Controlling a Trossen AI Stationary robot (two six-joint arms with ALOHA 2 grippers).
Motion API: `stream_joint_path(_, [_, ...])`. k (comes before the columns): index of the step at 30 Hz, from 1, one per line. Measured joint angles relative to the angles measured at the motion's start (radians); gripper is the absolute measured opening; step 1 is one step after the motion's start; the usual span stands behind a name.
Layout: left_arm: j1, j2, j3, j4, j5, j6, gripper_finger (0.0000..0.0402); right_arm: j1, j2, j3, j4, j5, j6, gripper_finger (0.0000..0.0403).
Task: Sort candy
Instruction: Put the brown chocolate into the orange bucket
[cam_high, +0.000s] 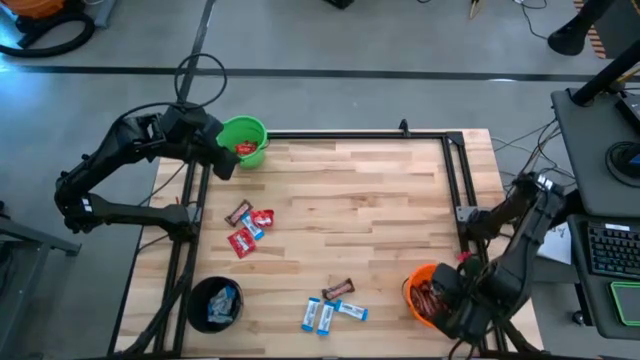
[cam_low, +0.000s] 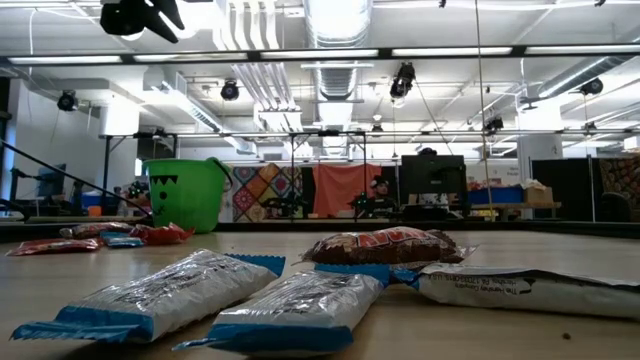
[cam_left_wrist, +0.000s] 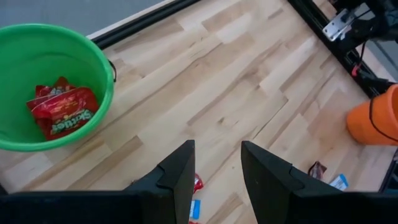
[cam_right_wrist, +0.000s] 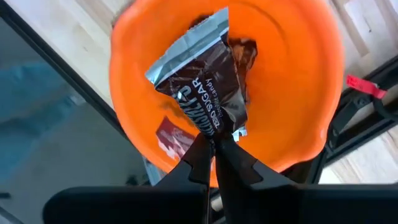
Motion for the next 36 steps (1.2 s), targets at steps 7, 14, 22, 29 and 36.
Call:
stream_joint_path(7, [0.000,0.000,0.000,0.007,0.001,-0.002,0.0113,-0.002,0.044,-0.019,-0.018,-0.103,-0.058,0.0015])
stream_joint_path(14, [0.000,0.000,0.000,0.007,0.001,0.000,0.0113,-0.003,0.041,-0.048,-0.020,-0.124,-0.013,0.0082])
stream_joint_path(22, [0.000,0.000,0.000,0.007,0.004,0.001,0.0113,-0.040,0.041,-0.047,-0.008,-0.080,-0.061,0.0139])
stream_joint_path(29, [0.000,0.000,0.000,0.006,0.021,0.001,0.0113,-0.220,0.041,-0.032,0.128,-0.033,-0.285,0.0130])
stream_joint_path(36, [0.000,0.000,0.000,-0.044,0.021,0.026,0.0113,-0.453,0.070,-0.045,0.199,-0.067,-0.337,0.0125])
